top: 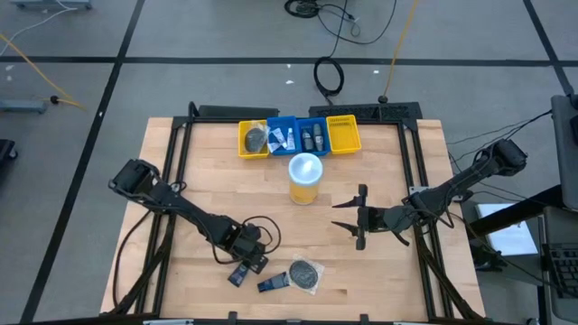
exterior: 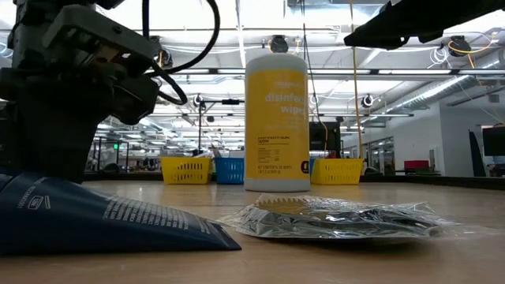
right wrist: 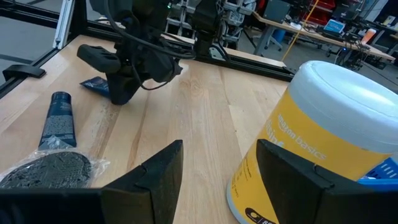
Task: Pick & Place Travel size toiletries
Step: Put the shaving cream into the right yellow basket
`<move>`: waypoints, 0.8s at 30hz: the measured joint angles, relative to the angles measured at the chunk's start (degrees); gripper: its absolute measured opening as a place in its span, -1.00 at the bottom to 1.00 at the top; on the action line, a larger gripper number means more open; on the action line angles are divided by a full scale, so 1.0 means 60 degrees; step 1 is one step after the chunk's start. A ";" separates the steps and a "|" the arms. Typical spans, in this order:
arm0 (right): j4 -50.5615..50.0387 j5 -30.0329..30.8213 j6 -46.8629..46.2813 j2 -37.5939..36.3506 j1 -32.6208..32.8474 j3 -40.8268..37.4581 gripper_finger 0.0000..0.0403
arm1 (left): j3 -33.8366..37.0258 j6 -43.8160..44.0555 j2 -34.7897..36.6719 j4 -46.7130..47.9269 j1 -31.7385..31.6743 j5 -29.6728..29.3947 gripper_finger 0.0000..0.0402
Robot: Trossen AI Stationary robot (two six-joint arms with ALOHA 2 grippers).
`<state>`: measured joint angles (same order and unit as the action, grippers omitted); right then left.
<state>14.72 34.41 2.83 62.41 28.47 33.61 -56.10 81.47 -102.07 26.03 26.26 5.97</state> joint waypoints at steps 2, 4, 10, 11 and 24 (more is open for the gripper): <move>0.0000 0.0000 0.0004 0.0000 0.0001 0.0000 -0.03 | -0.0170 -0.0274 -0.0020 0.0045 -0.0054 -0.0059 -0.45; 0.0000 0.0000 0.0001 0.0000 0.0000 0.0000 -0.03 | -0.0377 -0.0610 -0.0056 0.0226 -0.0125 -0.0344 -0.45; 0.0004 -0.0004 0.0002 0.0000 0.0000 0.0000 -0.03 | -0.1045 -0.1472 -0.0067 0.0775 -0.0360 -0.1145 -0.45; 0.0004 -0.0004 0.0000 0.0000 0.0000 0.0000 -0.03 | -0.1159 -0.1640 -0.0067 0.0870 -0.0401 -0.1264 -0.45; 0.0048 -0.0020 -0.0102 0.0000 0.0001 0.0000 -0.03 | -0.3708 -0.5331 -0.0031 0.1226 -0.0904 -0.3942 -0.45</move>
<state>15.01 34.29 2.22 62.41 28.47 33.61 -78.35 49.48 -102.26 33.39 20.84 -17.68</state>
